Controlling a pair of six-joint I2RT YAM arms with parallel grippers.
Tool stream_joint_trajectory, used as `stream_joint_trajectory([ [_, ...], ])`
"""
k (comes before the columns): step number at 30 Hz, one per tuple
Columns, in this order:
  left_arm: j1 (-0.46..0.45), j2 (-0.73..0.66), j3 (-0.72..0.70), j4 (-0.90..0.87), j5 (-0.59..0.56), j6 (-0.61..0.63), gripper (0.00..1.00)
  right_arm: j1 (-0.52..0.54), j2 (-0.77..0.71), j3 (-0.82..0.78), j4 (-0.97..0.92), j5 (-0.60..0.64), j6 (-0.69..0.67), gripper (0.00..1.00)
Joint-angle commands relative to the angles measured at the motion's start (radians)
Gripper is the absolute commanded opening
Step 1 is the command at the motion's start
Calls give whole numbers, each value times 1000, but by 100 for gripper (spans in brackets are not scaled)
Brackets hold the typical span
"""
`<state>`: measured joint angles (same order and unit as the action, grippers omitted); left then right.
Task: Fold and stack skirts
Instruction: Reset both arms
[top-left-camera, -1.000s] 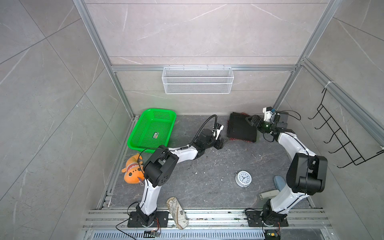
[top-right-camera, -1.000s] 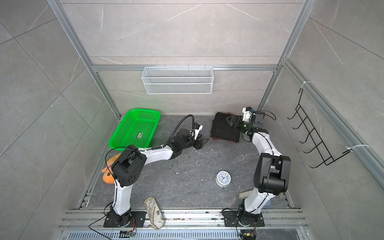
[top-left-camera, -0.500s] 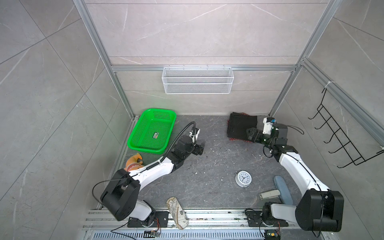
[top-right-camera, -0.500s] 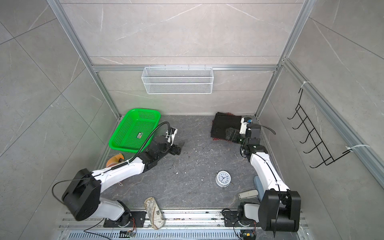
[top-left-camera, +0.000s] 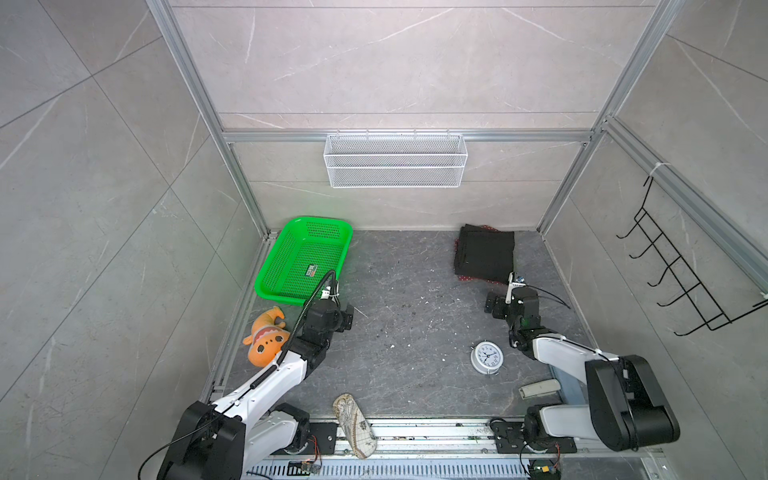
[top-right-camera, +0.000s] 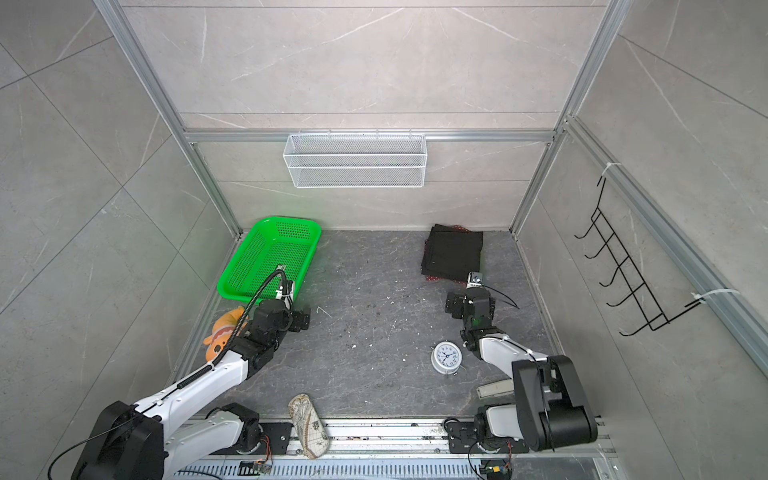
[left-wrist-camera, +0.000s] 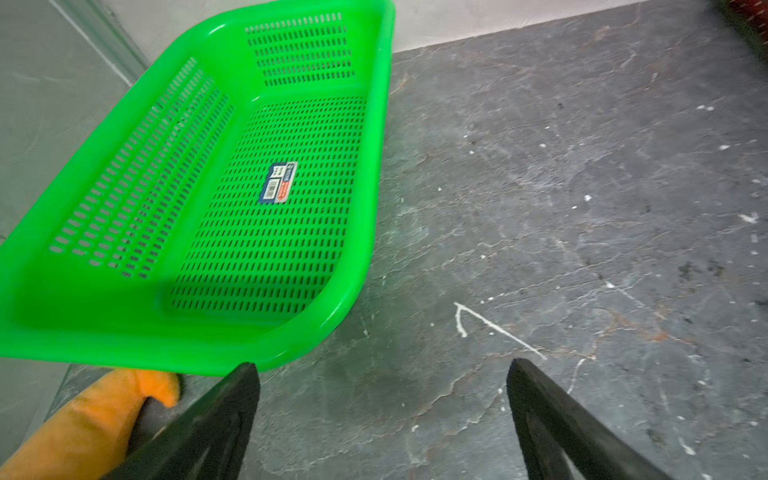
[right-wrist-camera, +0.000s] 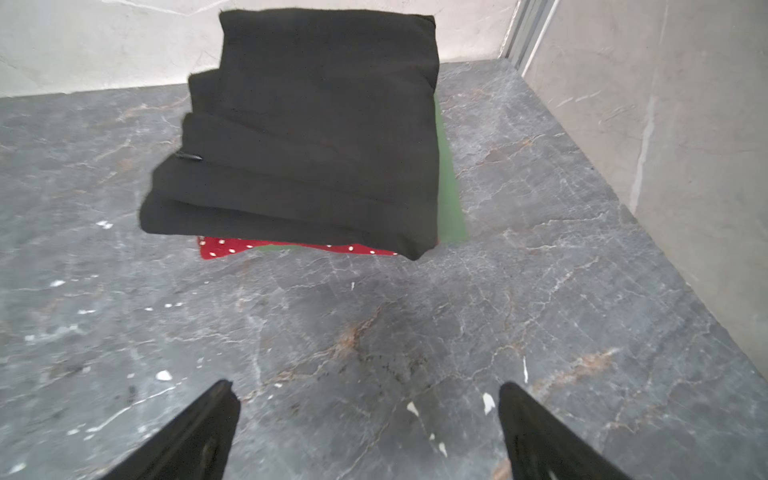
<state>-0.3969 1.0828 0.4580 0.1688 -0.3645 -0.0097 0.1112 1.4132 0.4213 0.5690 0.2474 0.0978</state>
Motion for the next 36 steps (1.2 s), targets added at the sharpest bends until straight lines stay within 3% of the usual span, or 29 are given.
stream_joint_trajectory([
  [1, 31, -35, -12, 98, 2, 50, 96, 3, 105, -98, 396, 47, -43, 100],
  [12, 203, 5, -118, 346, 104, 88, 96, 1, 105, -92, 379, 43, -40, 100],
  [20, 295, 221, -143, 616, 194, 125, 96, 1, 105, -92, 378, 42, -40, 100],
  [28, 418, 413, -174, 826, 356, 55, 96, 1, 105, -92, 379, 43, -40, 100],
  [30, 423, 406, -133, 731, 356, 48, 96, 1, 105, -92, 379, 43, -40, 100],
  [36, 434, 420, -95, 682, 279, 6, 100, 1, 105, -93, 379, 43, -42, 100],
])
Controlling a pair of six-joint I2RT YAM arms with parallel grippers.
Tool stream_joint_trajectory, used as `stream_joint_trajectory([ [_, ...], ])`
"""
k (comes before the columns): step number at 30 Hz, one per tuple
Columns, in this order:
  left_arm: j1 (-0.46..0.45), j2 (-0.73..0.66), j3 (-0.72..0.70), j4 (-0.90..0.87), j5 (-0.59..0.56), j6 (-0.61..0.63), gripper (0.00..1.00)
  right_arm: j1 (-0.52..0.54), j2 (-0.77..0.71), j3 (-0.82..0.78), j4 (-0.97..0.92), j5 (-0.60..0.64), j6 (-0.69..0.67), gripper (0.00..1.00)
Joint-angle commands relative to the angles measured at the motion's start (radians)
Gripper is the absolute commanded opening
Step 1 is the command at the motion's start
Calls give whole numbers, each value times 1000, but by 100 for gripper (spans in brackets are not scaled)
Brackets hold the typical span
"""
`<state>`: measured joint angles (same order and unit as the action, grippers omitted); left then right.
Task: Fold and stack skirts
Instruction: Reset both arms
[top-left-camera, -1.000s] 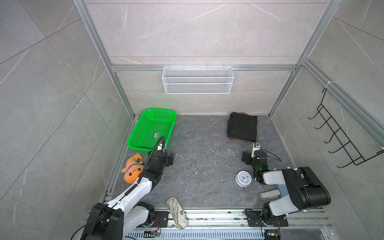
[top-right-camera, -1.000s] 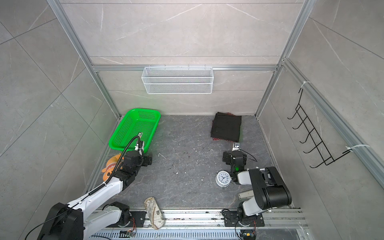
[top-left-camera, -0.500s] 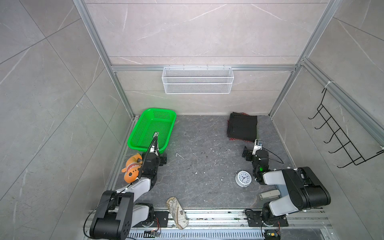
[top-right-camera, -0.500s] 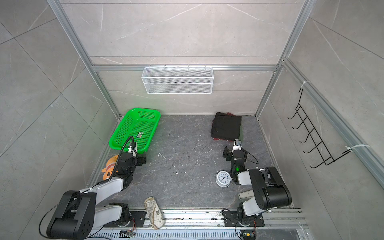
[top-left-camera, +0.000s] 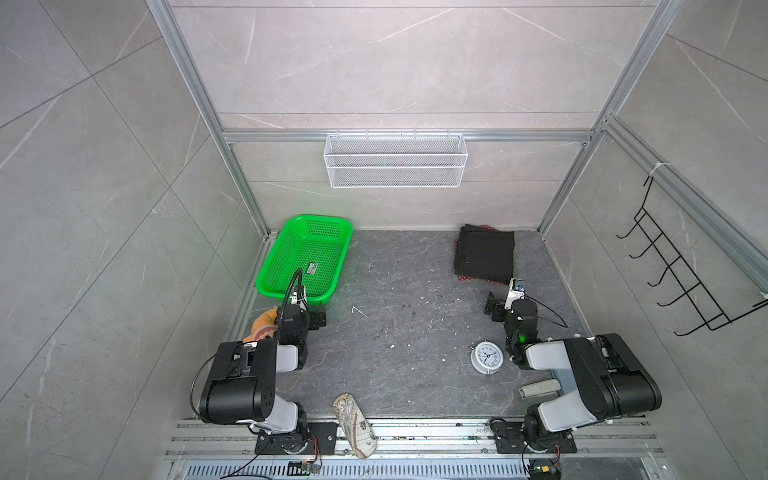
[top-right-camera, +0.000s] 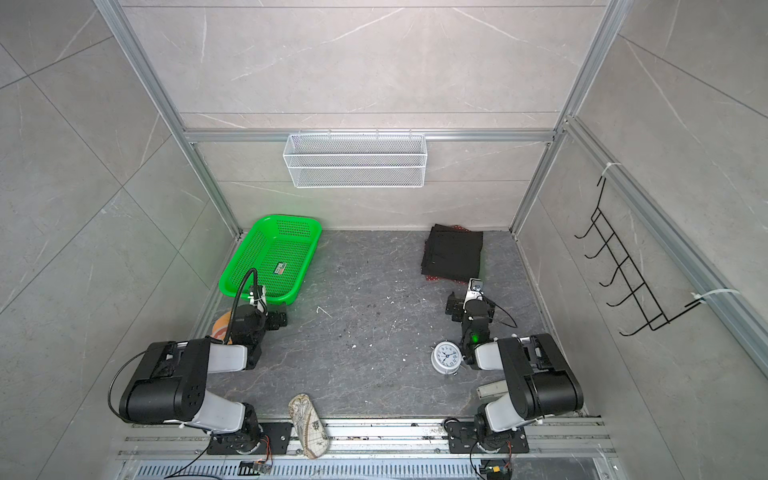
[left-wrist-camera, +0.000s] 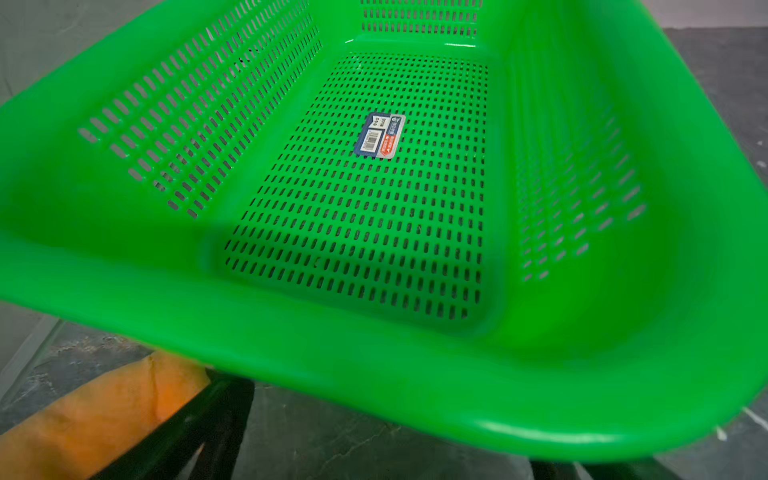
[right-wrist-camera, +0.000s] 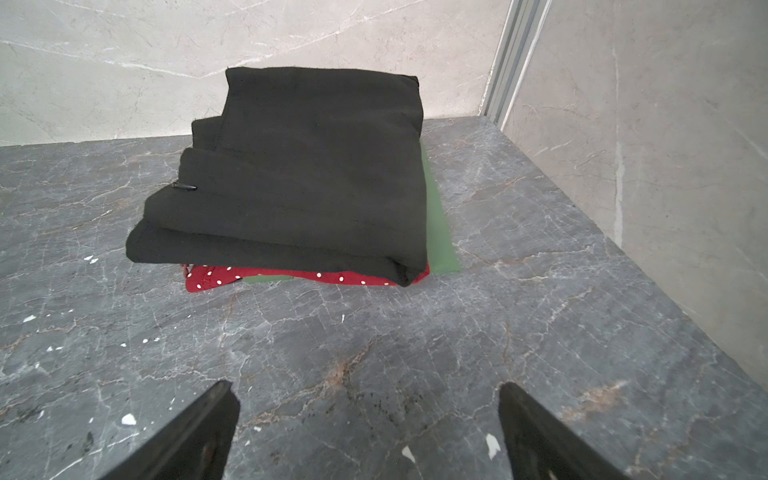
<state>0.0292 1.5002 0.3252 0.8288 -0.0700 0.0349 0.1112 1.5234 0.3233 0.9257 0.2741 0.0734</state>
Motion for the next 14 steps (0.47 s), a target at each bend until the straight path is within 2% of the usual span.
stream_joint_trajectory([
  [1, 10, -2, 38, 11, -13, -41, 100, 0, -5, 5, 22, 16, -17, 100],
  [14, 10, 2, 38, 16, -14, -41, 100, 0, -5, 5, 23, 15, -16, 100],
])
